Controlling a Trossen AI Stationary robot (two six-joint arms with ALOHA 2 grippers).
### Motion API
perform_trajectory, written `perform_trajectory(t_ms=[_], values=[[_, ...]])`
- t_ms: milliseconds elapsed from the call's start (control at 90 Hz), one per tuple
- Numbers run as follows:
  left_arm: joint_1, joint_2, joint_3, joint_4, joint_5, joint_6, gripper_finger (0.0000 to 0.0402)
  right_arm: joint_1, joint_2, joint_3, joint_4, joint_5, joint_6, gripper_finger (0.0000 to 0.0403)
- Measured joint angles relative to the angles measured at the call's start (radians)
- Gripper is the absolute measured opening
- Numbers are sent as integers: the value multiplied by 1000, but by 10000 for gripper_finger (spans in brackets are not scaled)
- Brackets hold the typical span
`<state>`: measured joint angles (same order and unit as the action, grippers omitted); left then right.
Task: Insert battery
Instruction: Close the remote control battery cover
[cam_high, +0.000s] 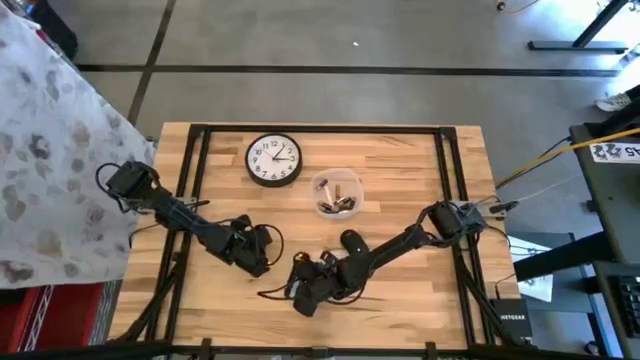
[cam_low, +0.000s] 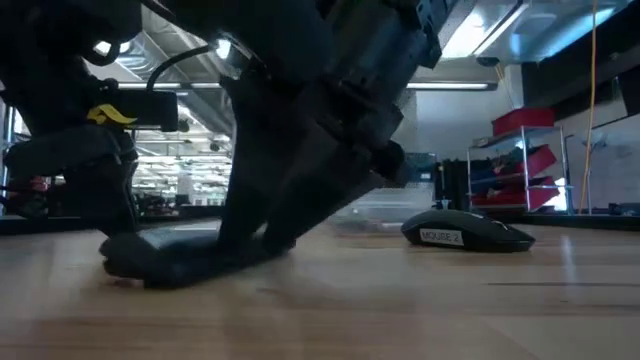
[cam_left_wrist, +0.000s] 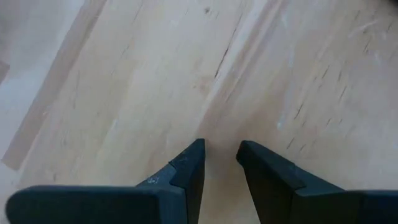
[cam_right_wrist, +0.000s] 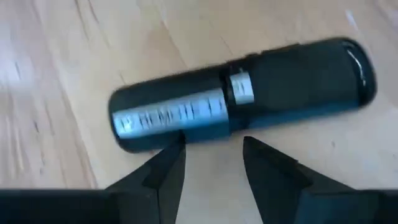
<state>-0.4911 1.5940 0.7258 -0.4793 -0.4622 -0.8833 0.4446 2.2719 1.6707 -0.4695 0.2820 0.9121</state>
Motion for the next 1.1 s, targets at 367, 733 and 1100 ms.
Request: perform_trajectory(t_ms=[367,733,1100], values=[[0,-1,0,0,0,0,95,0,0,0,10,2,-3,147],[0,-1,0,0,0,0,95,-6,0,0,103,-13,-53,147],[0,-1,1,1,-1,0,95,-20,1,0,105,-21,-54,147]])
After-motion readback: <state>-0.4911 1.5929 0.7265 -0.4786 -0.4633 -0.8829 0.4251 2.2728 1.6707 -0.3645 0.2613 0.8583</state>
